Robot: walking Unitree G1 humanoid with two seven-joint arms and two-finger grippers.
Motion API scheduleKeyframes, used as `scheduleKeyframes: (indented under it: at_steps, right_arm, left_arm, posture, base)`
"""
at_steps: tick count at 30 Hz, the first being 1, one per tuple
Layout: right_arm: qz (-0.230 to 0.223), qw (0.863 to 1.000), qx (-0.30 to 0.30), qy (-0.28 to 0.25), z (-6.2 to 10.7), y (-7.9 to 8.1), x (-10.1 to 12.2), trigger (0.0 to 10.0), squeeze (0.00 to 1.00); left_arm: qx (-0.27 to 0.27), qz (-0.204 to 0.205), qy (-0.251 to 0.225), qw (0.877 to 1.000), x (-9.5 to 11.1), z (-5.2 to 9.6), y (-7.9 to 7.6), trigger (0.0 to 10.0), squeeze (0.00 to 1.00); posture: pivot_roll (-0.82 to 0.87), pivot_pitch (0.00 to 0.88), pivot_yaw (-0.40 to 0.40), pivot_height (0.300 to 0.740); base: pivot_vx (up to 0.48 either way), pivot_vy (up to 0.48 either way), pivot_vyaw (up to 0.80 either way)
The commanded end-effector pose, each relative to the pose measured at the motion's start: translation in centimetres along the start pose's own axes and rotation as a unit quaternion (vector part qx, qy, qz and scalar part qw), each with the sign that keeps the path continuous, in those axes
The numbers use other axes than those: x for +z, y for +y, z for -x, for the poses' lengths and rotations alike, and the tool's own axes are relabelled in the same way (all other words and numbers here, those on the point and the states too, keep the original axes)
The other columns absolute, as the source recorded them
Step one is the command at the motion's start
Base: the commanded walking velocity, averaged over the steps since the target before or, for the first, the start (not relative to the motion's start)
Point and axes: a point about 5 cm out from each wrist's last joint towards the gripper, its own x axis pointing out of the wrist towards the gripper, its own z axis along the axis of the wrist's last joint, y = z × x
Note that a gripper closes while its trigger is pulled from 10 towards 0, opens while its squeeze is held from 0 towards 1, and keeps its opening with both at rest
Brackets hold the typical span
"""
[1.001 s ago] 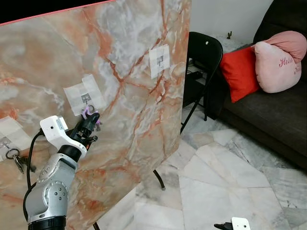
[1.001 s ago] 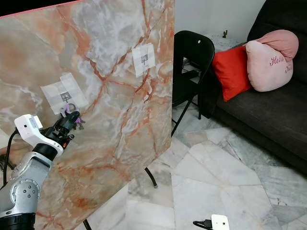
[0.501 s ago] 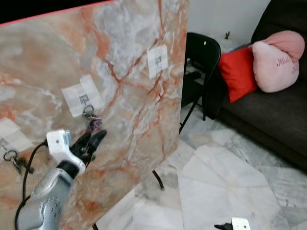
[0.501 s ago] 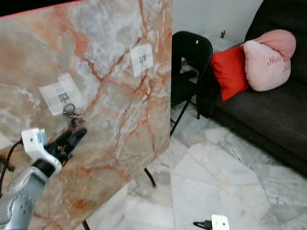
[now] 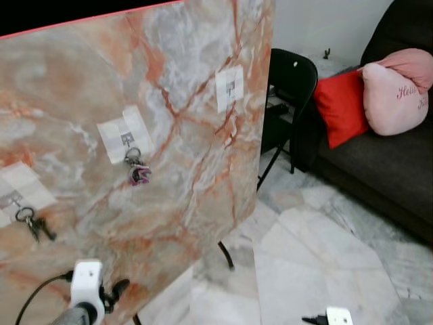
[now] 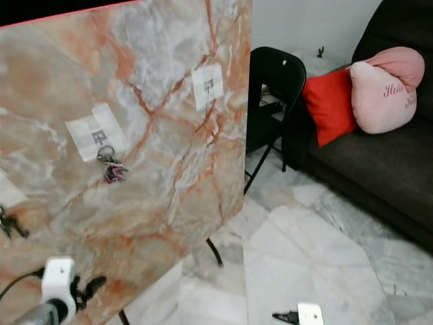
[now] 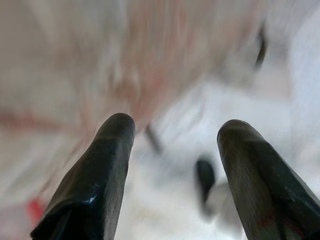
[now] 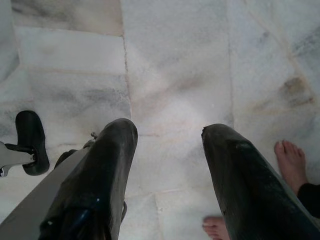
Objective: Hang keys on a hook
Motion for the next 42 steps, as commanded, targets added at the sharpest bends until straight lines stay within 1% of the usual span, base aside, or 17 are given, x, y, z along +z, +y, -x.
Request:
scheduleKeyframes:
  at_steps: [1, 2, 3, 7, 9, 10, 12, 13, 17, 20, 27, 29, 31, 33, 34, 37, 42]
  right_arm:
    - [-0.012, 1.0, -0.002, -0.003, 0.0, 0.1, 0.0, 10.0, 0.0]
    - [-0.013, 1.0, -0.002, -0.002, 0.0, 0.1, 0.0, 10.0, 0.0]
    - [-0.013, 1.0, -0.002, -0.002, 0.0, 0.1, 0.0, 10.0, 0.0]
    - [-0.013, 1.0, -0.001, -0.001, 0.0, 0.2, -0.1, 10.0, 0.0]
    - [-0.011, 1.0, 0.0, 0.001, 0.0, 0.3, -0.2, 10.0, 0.0]
    - [-0.007, 1.0, 0.003, 0.001, 0.0, 0.3, -0.2, 10.0, 0.0]
    - [-0.006, 1.0, 0.004, 0.001, 0.0, 0.3, -0.2, 10.0, 0.0]
    - [-0.001, 1.0, 0.0, 0.001, 0.0, 0.3, -0.2, 10.0, 0.0]
    - [0.009, 1.0, 0.006, 0.005, 0.0, 0.2, -0.3, 10.0, 0.0]
    - [0.009, 1.0, 0.007, 0.008, 0.0, 0.2, -0.4, 10.0, 0.0]
    - [0.011, 1.0, 0.012, 0.01, 0.0, 0.5, -0.5, 10.0, 0.0]
    - [0.018, 1.0, 0.012, 0.013, 0.0, 0.4, -0.6, 10.0, 0.0]
    - [0.02, 1.0, 0.012, 0.013, 0.0, 0.4, -0.6, 10.0, 0.0]
    - [0.02, 1.0, 0.011, 0.014, 0.0, 0.4, -0.7, 10.0, 0.0]
    - [0.02, 1.0, 0.011, 0.014, 0.0, 0.4, -0.7, 10.0, 0.0]
    - [0.021, 1.0, 0.011, 0.015, 0.0, 0.4, -0.7, 10.0, 0.0]
    - [0.022, 1.0, 0.011, 0.016, 0.0, 0.4, -0.8, 10.0, 0.0]
  left_arm:
    - [0.0, -0.06, 0.029, 0.998, -1.1, -0.2, -0.2, 10.0, 0.0]
    - [-0.01, -0.083, 0.049, 0.995, -2.0, -0.3, -0.7, 10.0, 0.0]
    - [-0.01, -0.075, 0.062, 0.995, -2.6, -0.3, -1.1, 10.0, 0.0]
    - [0.004, -0.051, 0.086, 0.995, -3.7, -0.4, -1.7, 10.0, 0.0]
    - [0.015, -0.052, 0.101, 0.993, -4.1, -0.5, -1.9, 10.0, 0.0]
    - [0.025, -0.046, 0.101, 0.994, -4.2, -0.5, -1.8, 10.0, 0.0]
    - [0.028, -0.039, 0.099, 0.994, -4.2, -0.5, -1.8, 10.0, 0.0]
    - [0.038, -0.034, 0.099, 0.994, -4.2, -0.6, -1.8, 10.0, 0.0]
    - [0.046, -0.027, 0.101, 0.993, -4.4, -0.7, -1.9, 10.0, 0.0]
    - [0.055, -0.019, 0.103, 0.993, -4.5, -0.6, -1.9, 10.0, 0.0]
    - [0.059, -0.021, 0.113, 0.992, -5.0, -0.5, -1.8, 10.0, 0.0]
    - [0.063, -0.019, 0.128, 0.99, -6.0, 0.1, -1.1, 10.0, 0.0]
    - [0.063, -0.02, 0.131, 0.989, -6.2, 0.3, -0.9, 10.0, 0.0]
    - [0.068, -0.02, 0.138, 0.988, -6.7, 0.7, -0.2, 10.0, 0.0]
    - [0.072, -0.019, 0.145, 0.987, -7.2, 1.0, 0.3, 10.0, 0.0]
    - [0.078, -0.02, 0.157, 0.984, -7.8, 1.6, 1.1, 10.0, 0.0]
    - [0.079, -0.019, 0.166, 0.983, -8.4, 1.8, 0.9, 10.0, 0.0]
  posture:
    - [0.07, 0.0, -0.005, 0.74]
    - [0.07, 0.0, -0.002, 0.74]
    - [0.07, 0.0, 0.0, 0.74]
    - [0.04, 0.0, 0.012, 0.74]
    - [0.03, 0.0, 0.018, 0.74]
    - [0.03, 0.0, 0.019, 0.74]
    - [0.03, 0.0, 0.018, 0.74]
    - [0.03, 0.0, 0.016, 0.74]
    - [0.04, 0.0, 0.011, 0.74]
    - [0.04, 0.0, 0.014, 0.74]
    - [0.03, 0.0, 0.022, 0.74]
    - [0.04, 0.0, 0.021, 0.74]
    - [0.04, 0.0, 0.02, 0.74]
    - [0.04, 0.0, 0.021, 0.74]
    - [0.04, 0.0, 0.021, 0.74]
    - [0.04, 0.0, 0.019, 0.74]
    - [0.04, 0.0, 0.017, 0.74]
  base:
    - [0.0, 0.0, 0.0]
    - [0.0, 0.0, 0.0]
    - [0.0, 0.0, 0.0]
    - [0.0, 0.0, 0.0]
    - [0.0, 0.0, 0.0]
    - [0.0, 0.0, 0.0]
    - [0.0, 0.0, 0.0]
    - [0.0, 0.0, 0.8]
    - [0.0, 0.0, 0.8]
    - [0.0, 0.0, 0.8]
    - [0.0, 0.0, 0.8]
    - [0.0, 0.0, 0.8]
    - [0.0, 0.0, 0.8]
    - [0.0, 0.0, 0.8]
    - [0.0, 0.0, 0.8]
    - [0.0, 0.0, 0.8]
    - [0.0, 0.0, 0.8]
